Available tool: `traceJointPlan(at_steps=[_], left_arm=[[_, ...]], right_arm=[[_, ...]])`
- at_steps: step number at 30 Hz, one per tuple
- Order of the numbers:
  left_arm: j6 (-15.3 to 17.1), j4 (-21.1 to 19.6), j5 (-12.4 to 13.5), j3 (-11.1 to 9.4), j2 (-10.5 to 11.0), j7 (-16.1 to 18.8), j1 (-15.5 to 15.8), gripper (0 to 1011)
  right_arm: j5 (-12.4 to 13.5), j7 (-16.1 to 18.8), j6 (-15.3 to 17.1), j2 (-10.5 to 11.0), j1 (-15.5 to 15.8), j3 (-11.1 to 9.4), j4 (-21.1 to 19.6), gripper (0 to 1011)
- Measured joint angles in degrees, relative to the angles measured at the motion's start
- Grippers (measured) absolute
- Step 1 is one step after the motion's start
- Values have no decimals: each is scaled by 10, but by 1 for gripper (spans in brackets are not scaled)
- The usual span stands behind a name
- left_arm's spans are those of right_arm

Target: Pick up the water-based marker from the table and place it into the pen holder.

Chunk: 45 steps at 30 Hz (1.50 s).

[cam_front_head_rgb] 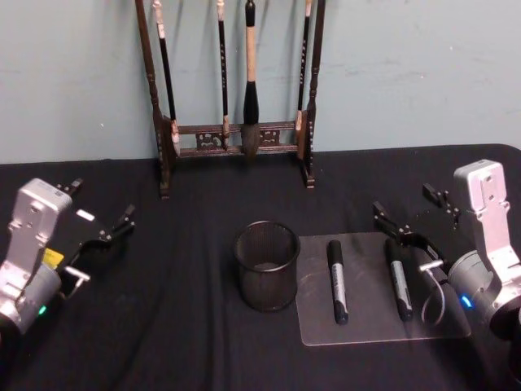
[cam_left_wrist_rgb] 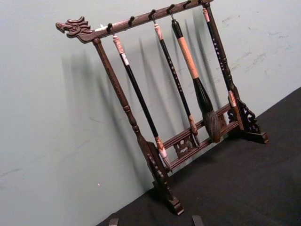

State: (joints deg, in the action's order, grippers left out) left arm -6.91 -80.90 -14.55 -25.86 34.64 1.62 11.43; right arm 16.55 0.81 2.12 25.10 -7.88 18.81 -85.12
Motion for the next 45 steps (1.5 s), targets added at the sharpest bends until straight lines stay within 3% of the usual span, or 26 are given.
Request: traceJointPlan(at_steps=[14, 29, 45], left_arm=[[0, 0, 0, 0, 0, 0, 0, 1009], [0, 0, 0, 0, 0, 0, 0, 1009], [0, 0, 0, 0, 0, 0, 0, 1009]], right_arm=[[13, 8, 43, -21, 16, -27, -17, 1002], [10, 27, 124, -44, 45, -56, -29, 1002], [-2, 47, 129, -75, 50, -82, 1, 1002]])
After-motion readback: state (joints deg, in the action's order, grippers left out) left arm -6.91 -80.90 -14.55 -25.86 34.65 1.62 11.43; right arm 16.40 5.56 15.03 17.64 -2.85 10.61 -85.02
